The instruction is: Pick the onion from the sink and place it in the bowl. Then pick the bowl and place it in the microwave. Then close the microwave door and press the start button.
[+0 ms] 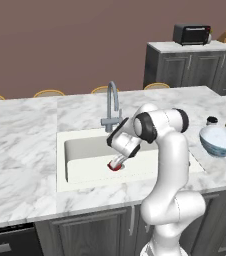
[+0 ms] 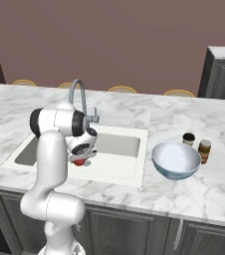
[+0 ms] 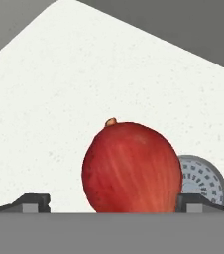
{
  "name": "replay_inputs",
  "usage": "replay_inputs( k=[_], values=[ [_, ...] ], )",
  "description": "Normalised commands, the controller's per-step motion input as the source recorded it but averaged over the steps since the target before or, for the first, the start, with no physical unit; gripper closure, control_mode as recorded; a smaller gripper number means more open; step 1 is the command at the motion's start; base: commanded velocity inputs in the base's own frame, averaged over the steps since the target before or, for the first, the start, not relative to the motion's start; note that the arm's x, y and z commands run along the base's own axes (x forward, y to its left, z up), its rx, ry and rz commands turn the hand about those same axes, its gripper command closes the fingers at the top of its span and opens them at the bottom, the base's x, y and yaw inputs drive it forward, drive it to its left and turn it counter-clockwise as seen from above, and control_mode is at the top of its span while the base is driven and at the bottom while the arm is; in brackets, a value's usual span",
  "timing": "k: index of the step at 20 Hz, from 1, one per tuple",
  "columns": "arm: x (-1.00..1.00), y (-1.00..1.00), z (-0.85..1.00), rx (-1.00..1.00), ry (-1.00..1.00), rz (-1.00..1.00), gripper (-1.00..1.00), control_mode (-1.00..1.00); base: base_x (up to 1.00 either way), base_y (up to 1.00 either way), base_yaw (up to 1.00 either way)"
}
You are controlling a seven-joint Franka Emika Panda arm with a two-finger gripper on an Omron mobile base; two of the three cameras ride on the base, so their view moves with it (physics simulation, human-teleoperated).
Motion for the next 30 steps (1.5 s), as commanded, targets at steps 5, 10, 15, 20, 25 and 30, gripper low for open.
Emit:
replay_inputs(
  k=[5, 10, 15, 20, 25, 30],
  values=[
    [0.00, 0.00, -0.19, 0.00, -0.05, 0.00, -1.00, -1.00, 0.00, 0.00, 0.00],
    [0.00, 0.00, -0.02, 0.00, 0.00, 0.00, 1.00, -1.00, 0.00, 0.00, 0.00],
    [-0.02, 0.00, 0.03, 0.00, 0.00, 0.00, 1.00, -1.00, 0.00, 0.00, 0.00],
    [-0.36, 0.00, 0.72, 0.00, 0.00, 0.00, 1.00, -1.00, 0.00, 0.00, 0.00],
    [-0.61, -0.05, 0.97, 0.00, 0.00, -0.01, 1.00, -1.00, 0.00, 0.00, 0.00],
    [-0.53, -0.31, 0.88, 0.00, 0.05, -0.05, 1.00, -1.00, 0.00, 0.00, 0.00]
  ],
)
